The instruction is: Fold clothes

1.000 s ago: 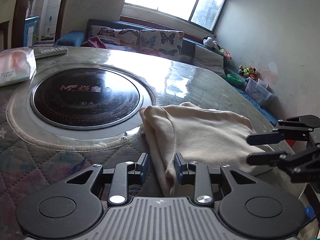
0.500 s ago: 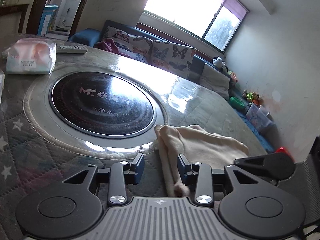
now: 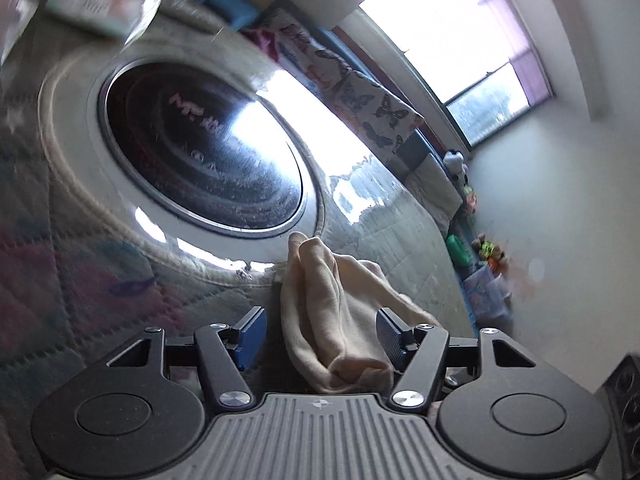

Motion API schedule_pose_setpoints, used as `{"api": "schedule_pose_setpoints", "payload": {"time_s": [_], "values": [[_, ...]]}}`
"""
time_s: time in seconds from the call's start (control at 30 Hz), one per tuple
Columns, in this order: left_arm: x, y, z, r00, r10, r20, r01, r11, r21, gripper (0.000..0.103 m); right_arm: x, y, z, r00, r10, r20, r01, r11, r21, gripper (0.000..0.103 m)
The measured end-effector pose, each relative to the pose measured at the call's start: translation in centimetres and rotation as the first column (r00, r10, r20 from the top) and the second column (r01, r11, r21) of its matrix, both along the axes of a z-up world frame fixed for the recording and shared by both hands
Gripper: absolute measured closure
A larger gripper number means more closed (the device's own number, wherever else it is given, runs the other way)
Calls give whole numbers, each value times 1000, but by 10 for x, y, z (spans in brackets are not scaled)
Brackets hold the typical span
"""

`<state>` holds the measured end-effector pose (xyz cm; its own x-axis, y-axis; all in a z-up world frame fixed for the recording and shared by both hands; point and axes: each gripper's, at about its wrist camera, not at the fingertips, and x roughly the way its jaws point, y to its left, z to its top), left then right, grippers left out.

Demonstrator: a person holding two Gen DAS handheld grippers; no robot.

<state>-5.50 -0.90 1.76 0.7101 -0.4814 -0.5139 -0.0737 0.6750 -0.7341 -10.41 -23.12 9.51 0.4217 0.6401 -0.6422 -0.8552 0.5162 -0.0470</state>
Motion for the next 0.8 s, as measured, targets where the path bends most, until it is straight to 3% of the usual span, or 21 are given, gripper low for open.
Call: {"api": "schedule_pose_setpoints", "payload": {"time_s": [0.13, 0.33, 0.43, 0.5, 0.67, 0.8], "values": [[9, -1, -8, 999, 21, -49, -26, 993, -116, 36, 5, -10, 8, 1000, -21, -10, 21, 999, 48, 90], [22, -11, -17, 995, 19, -99, -37, 983, -178, 38, 11, -20, 12, 999, -32, -22, 34, 996, 84, 91], [27, -14, -24, 993, 8, -117, -32, 979, -199, 58, 10, -22, 10, 999, -24, -24, 26, 996, 89, 91], [29, -15, -30, 991, 3, -130, -30, 978, -209, 80, 8, -23, 9, 999, -20, -26, 23, 996, 91, 91], [29, -14, -33, 991, -1, -131, -23, 983, -181, 86, 3, -33, 5, 998, -37, -42, 41, 994, 97, 86], [28, -14, -32, 993, -7, -122, -12, 988, -156, 86, 5, -64, 4, 988, -139, -65, 146, 982, 122, 84]]}}
